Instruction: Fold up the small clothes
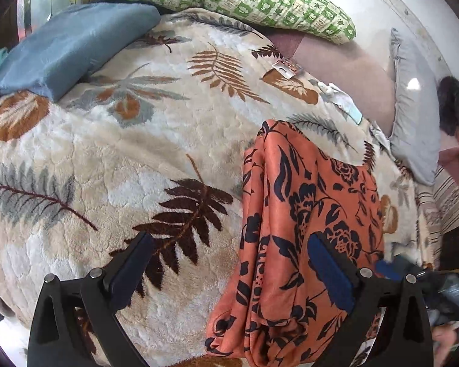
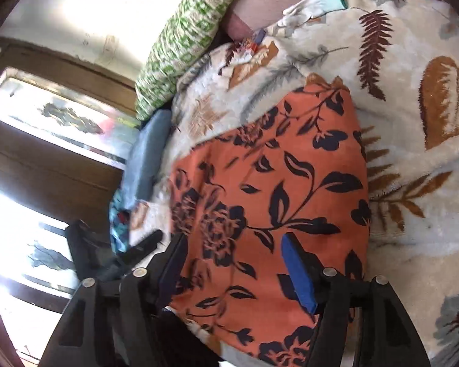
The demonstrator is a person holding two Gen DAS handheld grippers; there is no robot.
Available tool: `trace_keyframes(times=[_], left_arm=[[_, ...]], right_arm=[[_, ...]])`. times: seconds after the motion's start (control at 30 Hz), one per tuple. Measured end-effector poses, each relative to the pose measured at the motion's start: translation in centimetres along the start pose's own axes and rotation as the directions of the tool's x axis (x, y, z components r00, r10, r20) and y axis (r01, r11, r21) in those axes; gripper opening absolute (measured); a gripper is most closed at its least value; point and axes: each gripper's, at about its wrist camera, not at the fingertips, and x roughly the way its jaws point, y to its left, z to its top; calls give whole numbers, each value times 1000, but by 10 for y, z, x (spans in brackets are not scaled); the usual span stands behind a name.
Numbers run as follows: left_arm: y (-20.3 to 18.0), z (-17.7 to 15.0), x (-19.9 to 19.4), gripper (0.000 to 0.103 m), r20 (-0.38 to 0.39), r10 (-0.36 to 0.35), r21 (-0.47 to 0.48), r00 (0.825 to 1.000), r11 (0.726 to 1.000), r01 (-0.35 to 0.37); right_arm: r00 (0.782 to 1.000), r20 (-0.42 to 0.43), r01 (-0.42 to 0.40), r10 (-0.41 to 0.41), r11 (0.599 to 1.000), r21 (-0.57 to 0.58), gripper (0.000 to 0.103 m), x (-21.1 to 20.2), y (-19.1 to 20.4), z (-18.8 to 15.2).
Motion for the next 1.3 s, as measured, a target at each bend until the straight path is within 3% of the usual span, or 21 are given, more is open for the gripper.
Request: trace_keyframes(times=[0.03,0.1,0.17,0.3,0.47,0.53,0.57,0.7,0.77,0.83,0.9,0.97,1.0,1.07,1.1,1.17,1.3], left_arm=[[2,6,4,101,-23,-36,0,999,999,36],[0,16,15,101,-58,-112,15,992,993,113],[-7,27,30,101,-98,-156,32,983,987,160],[-16,44,62,101,-142,-155,27,978,987,161],[-22,58,87,101,-204,-209,7,956,977,215],[-27,62,94,75,-245,-264,-8,933,963,270],[-30,63,98,51,-263,-261,-10,929,963,268],[-37,63,97,31,-243,-195,30,950,978,208],[-35,64,100,29,-237,-165,23,957,984,175],[-50,62,98,29,-203,-75,143,976,984,105],[-68,56,90,29,-169,11,256,986,966,33],[-73,54,73,35,-149,22,287,989,958,22],[-70,53,63,40,-146,9,273,989,962,32],[-56,47,39,72,-136,-58,224,989,971,87],[-46,41,25,83,-114,-82,198,990,975,104],[-30,25,5,84,-71,-99,163,993,981,109],[-6,-11,2,84,-148,-169,54,974,982,179]], right_arm=[[999,-43,16,-15,1000,20,70,15,-11,-8],[1000,2,-27,27,999,42,70,14,-19,-11],[1000,-11,-27,27,999,35,70,14,-18,-10],[999,-36,-38,39,999,17,70,20,-17,-6],[997,-41,-68,68,998,8,69,19,-23,-9],[996,-41,-83,83,996,20,69,17,-26,-11],[995,-41,-86,87,996,22,69,17,-27,-11],[996,-45,-82,83,996,21,69,16,-28,-10],[996,-44,-73,73,997,18,69,15,-26,-11],[997,-39,-64,64,998,18,69,14,-24,-12],[998,-38,-53,53,998,23,69,14,-23,-13],[998,-48,-48,49,999,24,69,14,-23,-11],[997,-50,-56,57,998,36,69,13,-25,-11],[996,-51,-75,78,995,59,69,12,-29,-9],[995,-48,-83,87,994,67,69,12,-30,-9],[994,-45,-92,96,993,68,69,12,-32,-9],[994,-50,-92,95,994,59,70,12,-32,-9]])
